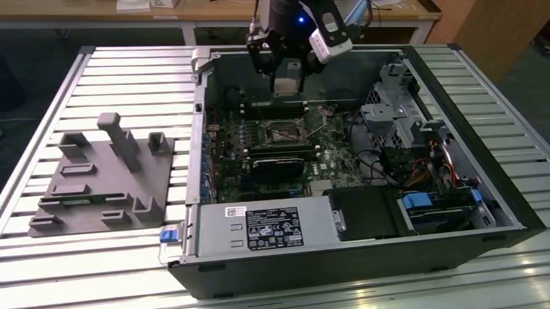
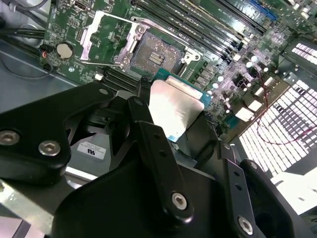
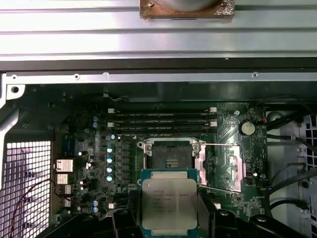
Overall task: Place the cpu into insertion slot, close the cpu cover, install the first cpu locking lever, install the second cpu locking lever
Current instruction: 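Place the cpu into insertion slot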
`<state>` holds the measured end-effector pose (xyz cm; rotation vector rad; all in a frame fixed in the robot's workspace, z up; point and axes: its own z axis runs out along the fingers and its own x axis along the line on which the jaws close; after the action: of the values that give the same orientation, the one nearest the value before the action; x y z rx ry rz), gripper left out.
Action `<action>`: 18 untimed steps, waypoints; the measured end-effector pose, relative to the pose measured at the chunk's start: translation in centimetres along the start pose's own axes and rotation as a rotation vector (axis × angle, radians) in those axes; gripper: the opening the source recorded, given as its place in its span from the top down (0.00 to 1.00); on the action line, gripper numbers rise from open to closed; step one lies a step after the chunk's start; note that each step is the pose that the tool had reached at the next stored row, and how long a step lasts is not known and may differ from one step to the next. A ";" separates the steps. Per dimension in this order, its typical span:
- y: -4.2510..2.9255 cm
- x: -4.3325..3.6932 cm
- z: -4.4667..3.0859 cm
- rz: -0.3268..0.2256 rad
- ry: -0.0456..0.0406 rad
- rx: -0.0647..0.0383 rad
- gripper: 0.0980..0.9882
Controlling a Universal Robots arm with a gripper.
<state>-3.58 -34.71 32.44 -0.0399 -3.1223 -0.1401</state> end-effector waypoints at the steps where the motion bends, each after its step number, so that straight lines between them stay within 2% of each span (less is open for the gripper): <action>1: -0.01 0.00 0.15 0.000 -0.0001 0.000 0.51; 18: -0.19 -0.04 2.09 0.000 -0.0001 0.000 0.51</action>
<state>-3.58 -34.71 30.34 -0.0398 -3.1223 -0.1402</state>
